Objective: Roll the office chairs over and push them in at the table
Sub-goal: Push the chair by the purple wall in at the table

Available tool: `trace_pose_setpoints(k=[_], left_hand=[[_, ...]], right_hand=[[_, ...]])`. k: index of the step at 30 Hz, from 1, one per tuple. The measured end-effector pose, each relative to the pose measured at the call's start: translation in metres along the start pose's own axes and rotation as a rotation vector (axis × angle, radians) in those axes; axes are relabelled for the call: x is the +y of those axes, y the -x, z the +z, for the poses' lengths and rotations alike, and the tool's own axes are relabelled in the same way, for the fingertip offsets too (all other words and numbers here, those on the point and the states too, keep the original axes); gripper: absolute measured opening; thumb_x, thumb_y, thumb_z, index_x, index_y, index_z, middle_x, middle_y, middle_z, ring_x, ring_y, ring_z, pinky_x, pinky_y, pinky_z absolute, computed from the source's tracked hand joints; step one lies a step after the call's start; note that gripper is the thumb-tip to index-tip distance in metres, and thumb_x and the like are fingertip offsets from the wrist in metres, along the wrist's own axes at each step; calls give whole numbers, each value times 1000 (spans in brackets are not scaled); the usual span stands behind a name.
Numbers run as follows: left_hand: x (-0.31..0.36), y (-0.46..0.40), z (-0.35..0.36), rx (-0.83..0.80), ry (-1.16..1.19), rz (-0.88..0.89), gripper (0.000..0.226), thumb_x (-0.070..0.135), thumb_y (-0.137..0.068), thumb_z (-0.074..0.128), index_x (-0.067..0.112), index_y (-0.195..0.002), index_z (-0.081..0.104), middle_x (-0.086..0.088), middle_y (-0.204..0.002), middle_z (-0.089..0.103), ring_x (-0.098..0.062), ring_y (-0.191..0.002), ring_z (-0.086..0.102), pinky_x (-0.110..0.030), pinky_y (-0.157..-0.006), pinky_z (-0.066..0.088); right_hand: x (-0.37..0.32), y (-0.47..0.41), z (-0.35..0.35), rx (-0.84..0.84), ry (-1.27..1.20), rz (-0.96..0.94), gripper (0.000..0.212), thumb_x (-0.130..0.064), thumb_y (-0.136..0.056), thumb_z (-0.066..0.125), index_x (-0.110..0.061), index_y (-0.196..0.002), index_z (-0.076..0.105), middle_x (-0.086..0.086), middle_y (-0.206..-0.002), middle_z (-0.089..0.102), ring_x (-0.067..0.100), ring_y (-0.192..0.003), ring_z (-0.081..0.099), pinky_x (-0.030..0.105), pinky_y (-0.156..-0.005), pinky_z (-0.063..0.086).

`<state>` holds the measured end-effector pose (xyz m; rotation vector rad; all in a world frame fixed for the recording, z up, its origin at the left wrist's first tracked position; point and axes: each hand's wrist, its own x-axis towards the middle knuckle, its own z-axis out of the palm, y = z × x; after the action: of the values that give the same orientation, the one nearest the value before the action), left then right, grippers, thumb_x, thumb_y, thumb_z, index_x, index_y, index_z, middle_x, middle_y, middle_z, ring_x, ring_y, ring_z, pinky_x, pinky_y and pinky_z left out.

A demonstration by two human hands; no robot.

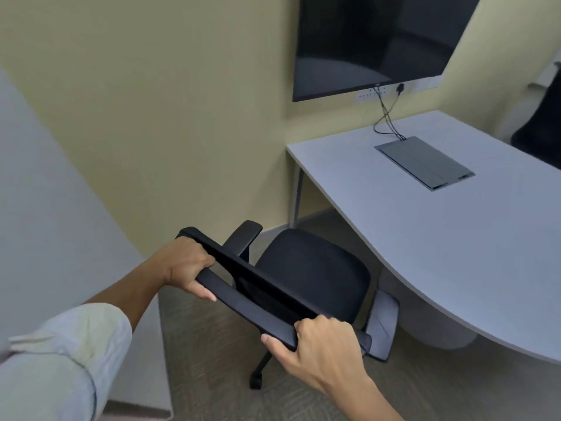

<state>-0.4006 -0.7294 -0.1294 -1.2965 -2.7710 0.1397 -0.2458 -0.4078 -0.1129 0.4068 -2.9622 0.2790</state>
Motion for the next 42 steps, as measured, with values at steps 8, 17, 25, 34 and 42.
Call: trace_pose_setpoints(k=[8, 17, 25, 34, 42], left_hand=[[-90, -63, 13, -35, -14, 147, 99, 102, -60, 6, 15, -65, 52, -1, -58, 57, -26, -54, 53, -36, -52, 36], [-171, -156, 20, 30, 9, 258, 59, 86, -65, 42, 27, -58, 34, 16, -47, 23, -20, -39, 49, -28, -41, 29], [-235, -246, 25, -37, -60, 264, 64, 87, -62, 41, 23, -60, 42, 13, -48, 31, -17, -47, 43, -30, -49, 26], [-292, -333, 26, 48, -25, 401, 60, 82, -60, 47, 25, -53, 30, 14, -45, 23, -18, -30, 41, -20, -41, 9], [-337, -408, 39, 111, 57, 488, 60, 84, -63, 43, 27, -54, 28, 13, -45, 20, -16, -30, 38, -15, -48, 2]], right_hand=[[-24, -67, 14, 24, 52, 200, 76, -85, -82, 40, -20, -43, 30, -7, -37, 28, 18, -31, 31, 26, -37, 22], [-9, -155, 24, 59, 96, 303, 76, -85, -85, 31, -19, -45, 37, -6, -41, 37, 17, -35, 37, 29, -41, 32], [26, -237, 45, 76, 88, 360, 78, -86, -86, 23, -19, -47, 37, -4, -41, 36, 20, -36, 37, 30, -42, 26], [44, -312, 58, 132, 79, 542, 75, -88, -84, 24, -22, -50, 36, -2, -45, 40, 24, -40, 38, 33, -44, 31], [64, -374, 62, 159, 158, 635, 73, -87, -84, 33, -25, -46, 30, -8, -39, 25, 17, -32, 29, 28, -37, 30]])
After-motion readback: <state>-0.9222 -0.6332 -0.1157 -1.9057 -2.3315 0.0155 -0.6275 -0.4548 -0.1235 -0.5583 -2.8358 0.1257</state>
